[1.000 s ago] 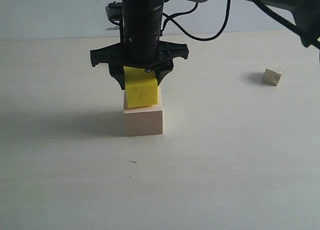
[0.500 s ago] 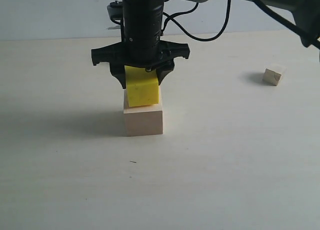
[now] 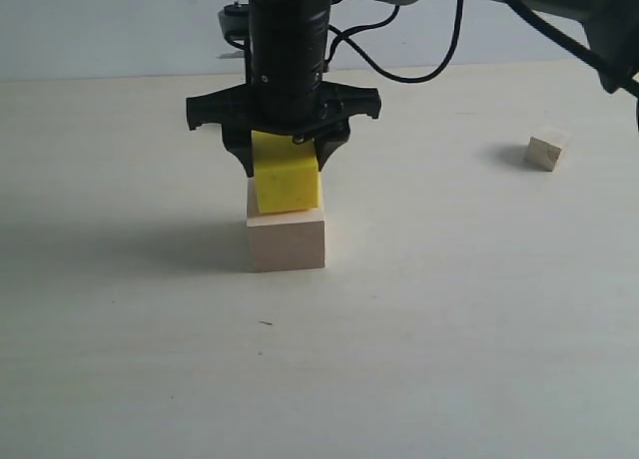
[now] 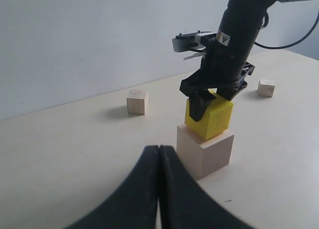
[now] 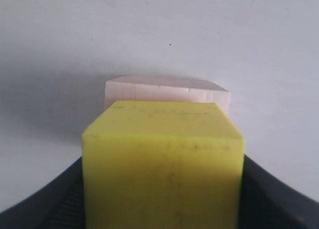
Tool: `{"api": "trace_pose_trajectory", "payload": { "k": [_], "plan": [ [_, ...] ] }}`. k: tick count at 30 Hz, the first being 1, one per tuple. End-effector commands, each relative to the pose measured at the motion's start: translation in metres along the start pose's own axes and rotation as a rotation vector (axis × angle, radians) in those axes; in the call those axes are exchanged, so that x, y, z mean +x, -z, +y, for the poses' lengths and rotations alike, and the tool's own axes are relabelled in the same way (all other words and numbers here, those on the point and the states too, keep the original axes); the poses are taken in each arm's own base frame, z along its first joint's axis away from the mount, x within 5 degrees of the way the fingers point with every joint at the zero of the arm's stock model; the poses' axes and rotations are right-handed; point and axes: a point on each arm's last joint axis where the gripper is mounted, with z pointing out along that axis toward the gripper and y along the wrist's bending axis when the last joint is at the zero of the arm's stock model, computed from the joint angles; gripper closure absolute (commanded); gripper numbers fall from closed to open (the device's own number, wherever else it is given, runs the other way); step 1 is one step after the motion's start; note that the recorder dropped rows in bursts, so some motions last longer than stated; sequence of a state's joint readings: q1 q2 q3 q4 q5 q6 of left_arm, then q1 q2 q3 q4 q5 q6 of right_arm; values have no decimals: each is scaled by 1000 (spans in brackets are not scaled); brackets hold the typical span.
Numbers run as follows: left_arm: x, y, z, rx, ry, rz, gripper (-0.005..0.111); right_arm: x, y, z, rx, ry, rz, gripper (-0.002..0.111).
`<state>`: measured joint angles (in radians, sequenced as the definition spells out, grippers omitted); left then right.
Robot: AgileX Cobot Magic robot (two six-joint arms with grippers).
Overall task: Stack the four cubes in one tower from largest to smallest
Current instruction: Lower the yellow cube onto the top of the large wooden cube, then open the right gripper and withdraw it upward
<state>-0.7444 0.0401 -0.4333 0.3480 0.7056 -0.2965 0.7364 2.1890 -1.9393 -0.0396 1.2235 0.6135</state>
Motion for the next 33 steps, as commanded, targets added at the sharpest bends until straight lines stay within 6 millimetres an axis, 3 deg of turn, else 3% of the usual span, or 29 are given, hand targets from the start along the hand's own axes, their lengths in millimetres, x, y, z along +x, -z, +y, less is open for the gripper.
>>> {"api": "trace_pose_trajectory", "payload": {
  "k": [1,24,26,28,31,33],
  "plan": [
    [0,0,0,4,-7,-10,106,-1,-7,2,-32,-16,32,108],
    [0,0,0,3,-7,-9,106,-3,-8,0,-4,-3,15,106],
    [0,0,0,3,-7,-9,106,-3,-8,0,-4,-3,15,95],
    [0,0,0,3,-7,-9,106,-3,-8,0,-4,1,15,76],
    [0,0,0,3,-7,-9,106,-2,-8,0,-7,26,18,34],
    [0,0,0,3,-7,-9,106,-2,-7,0,-11,28,15,14]
  ]
}}
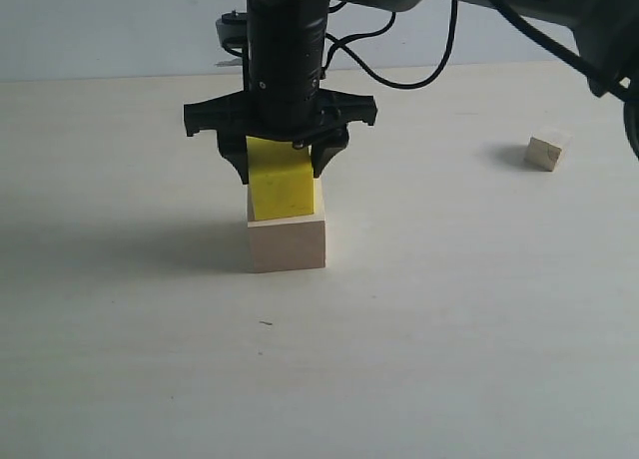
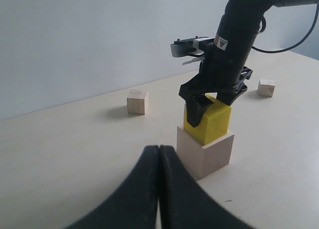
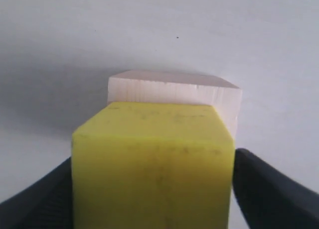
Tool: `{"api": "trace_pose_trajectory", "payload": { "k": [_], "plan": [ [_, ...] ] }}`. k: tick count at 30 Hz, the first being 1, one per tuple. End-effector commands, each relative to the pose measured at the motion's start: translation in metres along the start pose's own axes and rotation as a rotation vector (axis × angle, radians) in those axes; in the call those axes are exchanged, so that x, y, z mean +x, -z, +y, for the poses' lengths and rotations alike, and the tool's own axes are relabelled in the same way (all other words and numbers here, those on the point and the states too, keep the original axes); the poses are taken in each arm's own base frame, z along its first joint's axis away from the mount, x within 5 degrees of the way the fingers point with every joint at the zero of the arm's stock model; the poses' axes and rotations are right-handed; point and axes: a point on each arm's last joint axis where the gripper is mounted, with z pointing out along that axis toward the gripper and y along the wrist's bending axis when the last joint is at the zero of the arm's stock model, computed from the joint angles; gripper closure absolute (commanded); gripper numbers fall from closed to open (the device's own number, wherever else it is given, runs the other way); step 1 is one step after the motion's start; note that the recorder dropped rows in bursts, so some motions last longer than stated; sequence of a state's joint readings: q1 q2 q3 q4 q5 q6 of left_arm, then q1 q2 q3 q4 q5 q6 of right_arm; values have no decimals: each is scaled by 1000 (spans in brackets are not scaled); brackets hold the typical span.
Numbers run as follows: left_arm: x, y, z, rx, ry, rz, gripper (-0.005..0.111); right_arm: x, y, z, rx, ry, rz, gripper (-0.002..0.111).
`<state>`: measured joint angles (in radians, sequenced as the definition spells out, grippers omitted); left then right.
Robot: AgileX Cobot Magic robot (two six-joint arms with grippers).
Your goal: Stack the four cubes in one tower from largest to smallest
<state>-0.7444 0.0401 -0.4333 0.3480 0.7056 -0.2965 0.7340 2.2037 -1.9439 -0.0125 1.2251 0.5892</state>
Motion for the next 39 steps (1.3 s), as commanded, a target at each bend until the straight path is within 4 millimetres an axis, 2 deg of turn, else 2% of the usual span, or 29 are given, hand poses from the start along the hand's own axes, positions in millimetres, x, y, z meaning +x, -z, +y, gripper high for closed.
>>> {"api": "trace_pose_trajectory", "payload": {
  "k": [1,2,12,26,29,39],
  "plan": [
    [0,0,0,3,-7,-9,106,-2,0,-2,3,19,-10,7],
    [0,0,0,3,-7,-9,106,-2,3,-1,-1,21,-15,3],
    [0,0,0,3,-7,-9,106,-4,53,-10,22,71,-154,3],
    [0,0,0,3,-7,-9,106,13,161,-35,35,207,-416,4],
    [0,0,0,3,-7,-9,106,20,184,-43,43,221,-475,10],
    [3,-3,-1,6,-14,-7,106,57,242,-78,101,251,-613,46]
  ]
}}
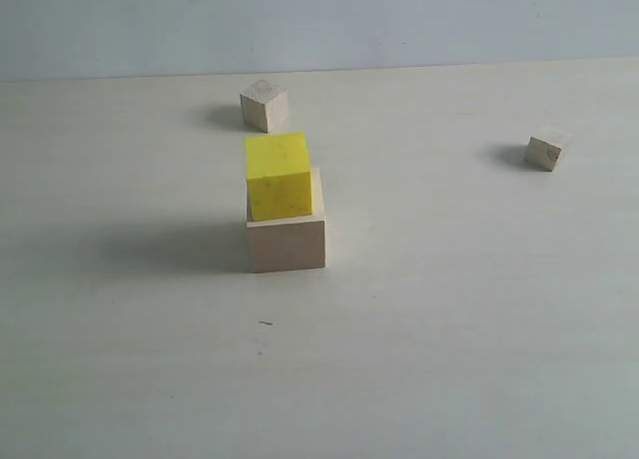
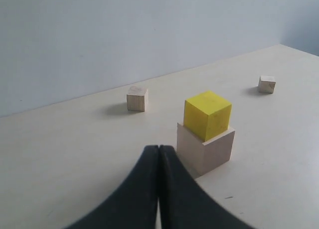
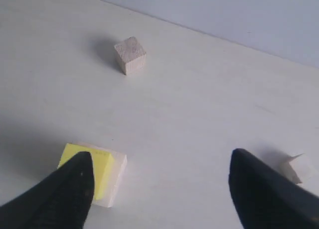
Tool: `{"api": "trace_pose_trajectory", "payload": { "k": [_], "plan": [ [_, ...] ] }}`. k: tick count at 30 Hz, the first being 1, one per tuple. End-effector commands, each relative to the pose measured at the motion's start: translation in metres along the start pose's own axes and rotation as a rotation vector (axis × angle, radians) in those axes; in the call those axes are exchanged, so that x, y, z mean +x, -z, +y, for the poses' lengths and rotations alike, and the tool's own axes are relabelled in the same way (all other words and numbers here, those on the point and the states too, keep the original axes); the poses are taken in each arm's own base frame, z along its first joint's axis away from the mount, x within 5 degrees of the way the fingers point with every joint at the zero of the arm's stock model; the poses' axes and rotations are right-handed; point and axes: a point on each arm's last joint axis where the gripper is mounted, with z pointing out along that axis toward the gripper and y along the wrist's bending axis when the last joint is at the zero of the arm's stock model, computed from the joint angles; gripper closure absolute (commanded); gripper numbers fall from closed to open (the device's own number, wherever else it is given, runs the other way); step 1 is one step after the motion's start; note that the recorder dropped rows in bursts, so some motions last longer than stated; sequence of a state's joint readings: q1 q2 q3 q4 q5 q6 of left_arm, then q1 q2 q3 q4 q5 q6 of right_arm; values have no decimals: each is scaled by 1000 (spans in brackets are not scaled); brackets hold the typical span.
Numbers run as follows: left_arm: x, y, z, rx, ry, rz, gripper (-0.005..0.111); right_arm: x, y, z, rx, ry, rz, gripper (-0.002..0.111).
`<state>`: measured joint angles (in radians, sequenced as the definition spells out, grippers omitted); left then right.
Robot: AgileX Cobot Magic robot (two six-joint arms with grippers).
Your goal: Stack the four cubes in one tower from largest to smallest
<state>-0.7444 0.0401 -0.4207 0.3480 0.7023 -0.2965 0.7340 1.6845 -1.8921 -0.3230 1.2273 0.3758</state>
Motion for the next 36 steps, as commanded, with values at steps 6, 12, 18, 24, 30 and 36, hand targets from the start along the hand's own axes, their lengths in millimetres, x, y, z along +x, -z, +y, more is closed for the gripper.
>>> {"api": "trace_pose_trajectory", "payload": {
  "k": [6,12,18,24,30,36],
  "plan": [
    [0,-10,-2,2,-23,41,106,20,59,-36,94,32,-117,66],
    [1,-36,-8,-1,-58,196,106,42,94,-57,122,27,-175,88],
    [5,-81,-19,-8,-111,459,106,89,145,-90,150,-2,-269,108],
    [-9,-128,-30,-19,-91,587,106,134,164,-108,131,-34,-361,108],
    [-44,-181,-40,-45,-38,610,106,170,158,-114,105,-9,-406,108],
    [-71,-228,-23,-125,71,606,106,193,147,-114,84,16,-433,108]
  ]
}}
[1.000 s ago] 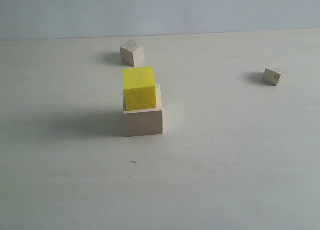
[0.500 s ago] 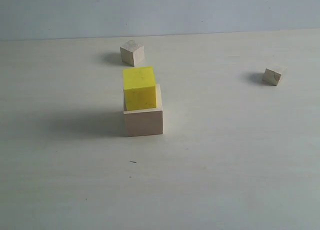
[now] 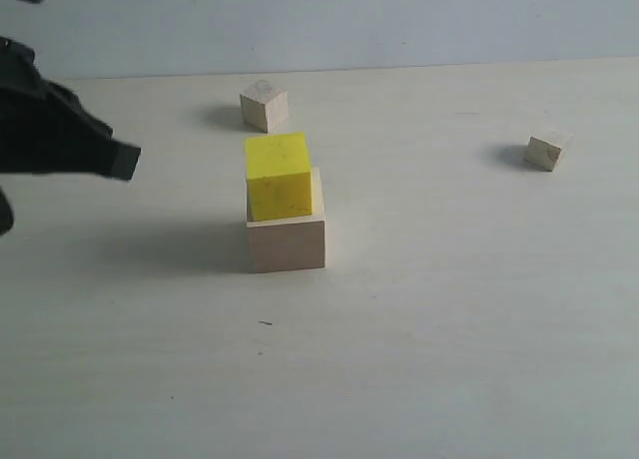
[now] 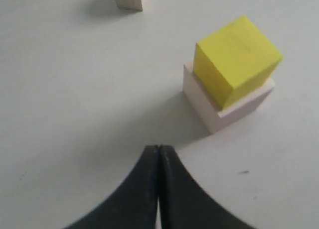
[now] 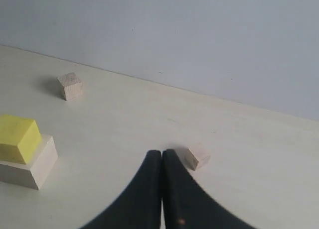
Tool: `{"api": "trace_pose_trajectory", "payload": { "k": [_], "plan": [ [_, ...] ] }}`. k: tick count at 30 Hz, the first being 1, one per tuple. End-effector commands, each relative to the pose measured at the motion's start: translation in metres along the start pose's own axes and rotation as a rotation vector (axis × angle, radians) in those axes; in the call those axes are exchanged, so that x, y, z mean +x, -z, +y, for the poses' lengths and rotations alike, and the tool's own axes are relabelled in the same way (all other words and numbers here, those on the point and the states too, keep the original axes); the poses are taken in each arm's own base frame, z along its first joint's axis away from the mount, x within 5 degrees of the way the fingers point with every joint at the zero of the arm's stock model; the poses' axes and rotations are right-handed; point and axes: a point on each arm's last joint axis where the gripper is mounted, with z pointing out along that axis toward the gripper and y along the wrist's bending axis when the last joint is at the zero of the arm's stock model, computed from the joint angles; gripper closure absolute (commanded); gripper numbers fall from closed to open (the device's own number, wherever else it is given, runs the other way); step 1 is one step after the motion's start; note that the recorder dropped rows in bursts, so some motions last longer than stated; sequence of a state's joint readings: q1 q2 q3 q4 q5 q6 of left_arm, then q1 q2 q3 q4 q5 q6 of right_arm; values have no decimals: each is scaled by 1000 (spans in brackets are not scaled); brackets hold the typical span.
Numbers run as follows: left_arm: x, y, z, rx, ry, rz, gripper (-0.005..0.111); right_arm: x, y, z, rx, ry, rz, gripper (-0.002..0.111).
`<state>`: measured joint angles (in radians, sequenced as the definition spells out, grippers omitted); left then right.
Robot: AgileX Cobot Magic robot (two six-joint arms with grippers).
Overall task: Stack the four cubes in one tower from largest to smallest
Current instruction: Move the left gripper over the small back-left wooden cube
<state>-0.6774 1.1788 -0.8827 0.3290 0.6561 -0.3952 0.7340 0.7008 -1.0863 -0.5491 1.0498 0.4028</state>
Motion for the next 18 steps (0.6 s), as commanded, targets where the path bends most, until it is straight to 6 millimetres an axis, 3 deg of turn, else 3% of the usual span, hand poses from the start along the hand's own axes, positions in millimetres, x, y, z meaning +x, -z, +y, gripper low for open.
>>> {"api": "trace_pose_trajectory", "payload": {
  "k": [1,7,12,18],
  "plan": [
    [-30,-15,12,-18,90,-6,106,16,-2,0,-15,13,-34,108],
    [-63,-39,31,-4,132,4,106,35,-5,1,-25,17,-33,108],
    [-88,-82,45,12,132,96,106,51,0,-1,-59,-2,-70,108],
    [-106,-127,45,16,63,205,106,65,9,-6,-72,-20,-99,108]
  ]
}}
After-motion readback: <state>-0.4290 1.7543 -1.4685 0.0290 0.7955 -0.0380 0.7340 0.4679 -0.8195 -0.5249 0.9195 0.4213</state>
